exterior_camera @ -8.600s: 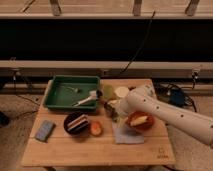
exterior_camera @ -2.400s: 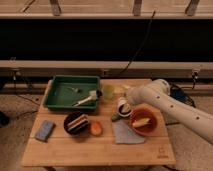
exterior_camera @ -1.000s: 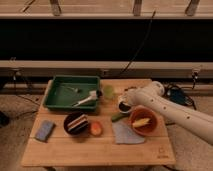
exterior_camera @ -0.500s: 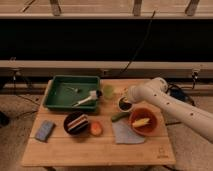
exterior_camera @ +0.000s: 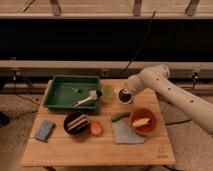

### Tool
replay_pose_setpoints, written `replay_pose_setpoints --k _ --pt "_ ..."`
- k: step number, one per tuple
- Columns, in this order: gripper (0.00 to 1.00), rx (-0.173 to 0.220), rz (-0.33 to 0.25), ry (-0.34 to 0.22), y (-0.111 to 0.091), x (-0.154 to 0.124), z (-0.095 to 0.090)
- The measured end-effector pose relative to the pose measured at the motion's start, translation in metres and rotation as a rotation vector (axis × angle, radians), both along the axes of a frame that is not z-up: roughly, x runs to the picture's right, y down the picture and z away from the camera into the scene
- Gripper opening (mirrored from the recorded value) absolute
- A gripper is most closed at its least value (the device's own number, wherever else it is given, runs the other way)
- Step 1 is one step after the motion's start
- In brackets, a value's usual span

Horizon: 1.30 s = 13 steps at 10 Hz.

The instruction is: Stack cups into tray

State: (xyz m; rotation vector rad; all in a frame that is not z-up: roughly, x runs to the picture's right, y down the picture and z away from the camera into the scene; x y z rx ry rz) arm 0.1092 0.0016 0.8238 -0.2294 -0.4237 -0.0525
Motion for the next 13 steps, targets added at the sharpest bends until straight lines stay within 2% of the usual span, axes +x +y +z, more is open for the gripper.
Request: replay_pose_setpoints --k 2,6,11,13 --pt "0.16 -0.001 -0.014 -0.018 -0.015 -0.005 -0.004" --pt "0.16 0.017 -0.057 -0.057 -0.044 -0.033 -0.007" --pt "0.16 0.003 -0.127 -0.081 -0.065 -0.070 0.014" --pt "0.16 -0.007 -0.148 -0.075 -0.065 -0.071 0.021"
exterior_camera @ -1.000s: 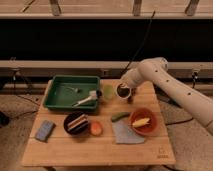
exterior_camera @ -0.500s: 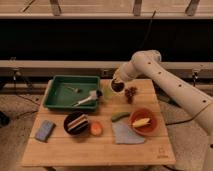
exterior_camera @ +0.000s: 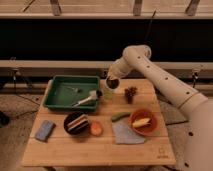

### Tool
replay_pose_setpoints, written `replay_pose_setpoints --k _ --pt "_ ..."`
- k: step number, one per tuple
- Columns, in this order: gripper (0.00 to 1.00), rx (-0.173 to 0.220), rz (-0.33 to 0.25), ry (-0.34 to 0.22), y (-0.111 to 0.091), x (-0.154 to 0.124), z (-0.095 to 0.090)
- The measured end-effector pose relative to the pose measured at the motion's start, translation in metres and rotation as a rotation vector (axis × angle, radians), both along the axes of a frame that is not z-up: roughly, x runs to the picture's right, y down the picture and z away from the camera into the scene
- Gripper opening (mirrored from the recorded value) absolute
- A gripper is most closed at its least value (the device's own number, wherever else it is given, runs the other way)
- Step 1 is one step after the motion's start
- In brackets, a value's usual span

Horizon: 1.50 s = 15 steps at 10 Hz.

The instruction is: Stack cups into tray

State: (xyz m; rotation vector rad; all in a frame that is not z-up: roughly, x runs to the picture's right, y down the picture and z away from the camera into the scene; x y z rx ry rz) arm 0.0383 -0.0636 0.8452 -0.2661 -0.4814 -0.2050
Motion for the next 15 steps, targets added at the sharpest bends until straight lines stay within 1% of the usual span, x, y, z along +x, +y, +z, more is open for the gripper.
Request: replay_pose_setpoints --k 2,6,10,11,13,14,15 --pt "0.16 -0.014 -0.033 0.003 0.004 -0.006 0.008" --pt "0.16 -0.033 -0.075 0.017 0.012 -0.007 0.019" --pt "0.16 -0.039 -0.107 0.033 0.018 -0.008 0.026" --pt "0.18 -0.038 -0.123 0.039 0.019 -0.009 0.028" --pt "0.34 -0.036 -0.156 0.043 0.020 -0.013 0.030" --pt "0.43 -0.033 -0.172 0.046 0.019 -0.013 0.030" --pt "0.55 -0.031 -0.190 0.048 0.019 -0.014 0.031"
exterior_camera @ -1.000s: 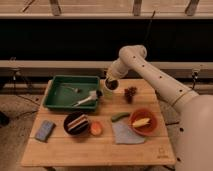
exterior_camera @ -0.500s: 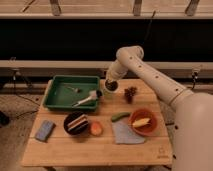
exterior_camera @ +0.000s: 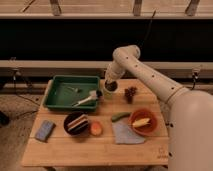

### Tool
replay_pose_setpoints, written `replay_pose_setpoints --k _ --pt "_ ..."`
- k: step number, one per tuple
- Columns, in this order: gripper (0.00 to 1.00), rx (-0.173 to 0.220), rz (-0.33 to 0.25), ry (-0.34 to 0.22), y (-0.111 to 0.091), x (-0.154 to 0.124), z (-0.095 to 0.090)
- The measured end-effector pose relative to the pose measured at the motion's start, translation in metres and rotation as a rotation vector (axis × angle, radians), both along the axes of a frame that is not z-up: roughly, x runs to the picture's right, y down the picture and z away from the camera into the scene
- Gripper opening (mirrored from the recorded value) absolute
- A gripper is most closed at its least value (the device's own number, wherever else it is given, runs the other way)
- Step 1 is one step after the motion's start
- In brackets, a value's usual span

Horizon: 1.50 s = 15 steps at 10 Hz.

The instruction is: Stack cups into tray

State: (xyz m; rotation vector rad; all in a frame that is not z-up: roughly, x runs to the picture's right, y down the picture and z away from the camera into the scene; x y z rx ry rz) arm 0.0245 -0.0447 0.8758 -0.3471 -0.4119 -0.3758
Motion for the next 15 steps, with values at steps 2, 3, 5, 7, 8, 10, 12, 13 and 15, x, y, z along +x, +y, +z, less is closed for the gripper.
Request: replay_pose_setpoints --k 2,3,5,7,8,10,12,13,15 --pt "0.74 0.002 -0.033 0.004 -0.001 0.000 0.000" --pt "0.80 0.002 -0.055 0.004 -0.001 -0.003 0.000" --pt "0.80 0.001 -0.074 0.006 -0.002 -0.005 0.001" --pt "0.80 -0.002 -0.084 0.011 -0.001 -0.002 0.003" --pt "0.80 -0.001 -0.086 0.012 -0.002 -0.002 0.004" --pt "0.80 0.007 -0.079 0.012 -0.004 -0.001 0.003" --pt "0.80 0.023 -0.047 0.008 -0.013 0.005 -0.002" --pt "0.80 0.039 -0.020 0.006 -0.022 0.011 -0.009" --pt "0.80 0.064 0.023 0.001 -0.038 0.020 -0.021"
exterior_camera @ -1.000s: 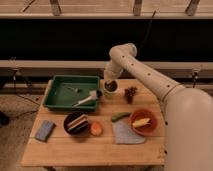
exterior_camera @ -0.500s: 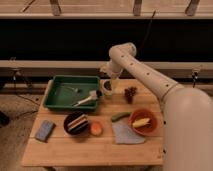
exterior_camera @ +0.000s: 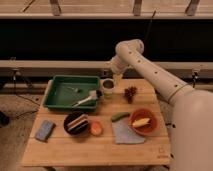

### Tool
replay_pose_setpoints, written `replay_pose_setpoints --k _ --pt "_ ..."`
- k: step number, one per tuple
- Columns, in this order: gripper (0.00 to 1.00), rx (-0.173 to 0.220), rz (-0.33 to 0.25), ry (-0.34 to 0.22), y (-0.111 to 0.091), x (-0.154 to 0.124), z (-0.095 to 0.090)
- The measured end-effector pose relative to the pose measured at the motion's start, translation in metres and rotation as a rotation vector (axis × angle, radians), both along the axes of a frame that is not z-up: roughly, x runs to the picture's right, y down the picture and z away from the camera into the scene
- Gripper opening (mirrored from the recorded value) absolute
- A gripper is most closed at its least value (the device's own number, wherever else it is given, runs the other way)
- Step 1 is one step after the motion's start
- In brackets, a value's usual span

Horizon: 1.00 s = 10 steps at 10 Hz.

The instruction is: Stack cups into tray

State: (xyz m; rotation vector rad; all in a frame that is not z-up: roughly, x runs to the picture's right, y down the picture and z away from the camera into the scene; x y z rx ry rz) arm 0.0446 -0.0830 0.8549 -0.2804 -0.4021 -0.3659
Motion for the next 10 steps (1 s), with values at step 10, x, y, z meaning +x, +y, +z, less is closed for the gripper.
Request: replay_pose_setpoints --k 10 --pt "0.80 -0.200 0.289 -0.115 0.070 0.039 0.025"
